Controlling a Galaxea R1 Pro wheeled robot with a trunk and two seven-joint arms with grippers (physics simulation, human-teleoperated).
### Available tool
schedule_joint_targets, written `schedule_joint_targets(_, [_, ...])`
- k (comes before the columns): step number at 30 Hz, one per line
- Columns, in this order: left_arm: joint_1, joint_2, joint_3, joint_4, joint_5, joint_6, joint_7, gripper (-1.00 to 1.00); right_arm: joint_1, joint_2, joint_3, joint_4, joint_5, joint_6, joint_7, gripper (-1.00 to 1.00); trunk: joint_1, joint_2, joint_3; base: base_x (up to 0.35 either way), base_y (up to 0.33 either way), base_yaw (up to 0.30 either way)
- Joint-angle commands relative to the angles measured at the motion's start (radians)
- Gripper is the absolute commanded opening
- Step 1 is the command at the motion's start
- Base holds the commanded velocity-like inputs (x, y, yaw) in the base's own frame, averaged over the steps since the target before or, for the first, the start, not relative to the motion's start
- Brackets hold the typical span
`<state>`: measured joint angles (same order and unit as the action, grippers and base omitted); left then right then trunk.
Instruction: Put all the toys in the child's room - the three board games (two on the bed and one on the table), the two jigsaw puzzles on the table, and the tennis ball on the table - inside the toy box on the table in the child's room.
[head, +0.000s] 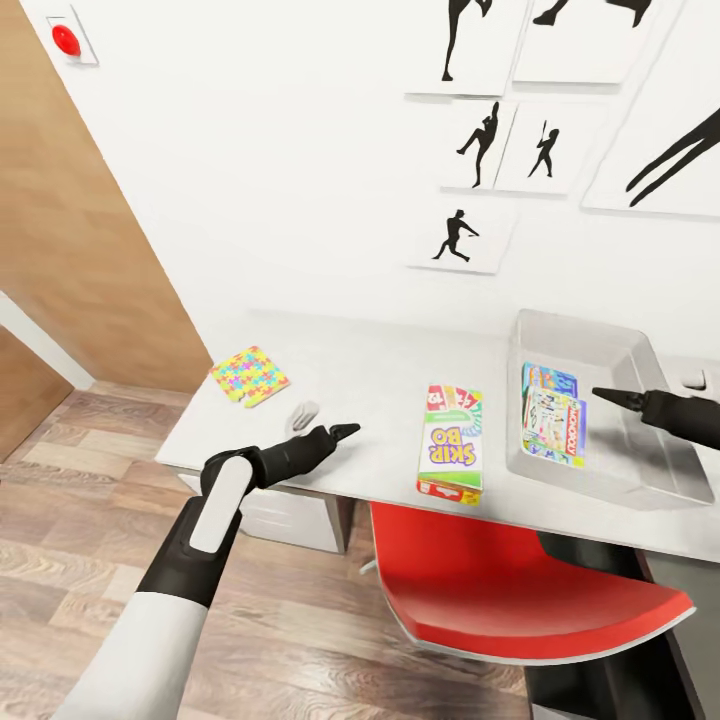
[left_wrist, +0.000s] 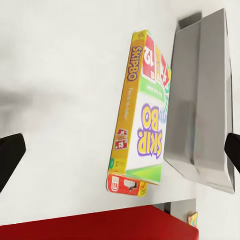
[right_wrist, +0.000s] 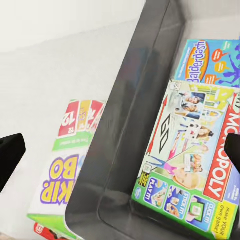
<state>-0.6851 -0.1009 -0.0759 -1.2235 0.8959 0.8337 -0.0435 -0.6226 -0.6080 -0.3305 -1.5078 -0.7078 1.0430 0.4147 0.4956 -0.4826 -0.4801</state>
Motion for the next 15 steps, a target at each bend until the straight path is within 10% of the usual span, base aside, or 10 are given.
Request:
schedule_joint_targets(1, [-0.001, 0.000, -0.001, 0.000, -0.004, 0.004, -0.004, 1.00, -0.003, 0.000, -0.002, -0.008, 0.010, 0.004, 0.010, 1.00, 0.000, -0.001, -0.001, 0.000, 0.116, 0.000])
schedule_joint_targets(15, [-0.002, 0.000, -0.009, -0.014, -0.004, 0.004, -0.004, 1.00, -0.030, 0.008, -0.007, -0.033, 0.007, 0.004, 0.010, 1.00, 0.000, -0.001, -0.001, 0.000, 0.050, 0.000])
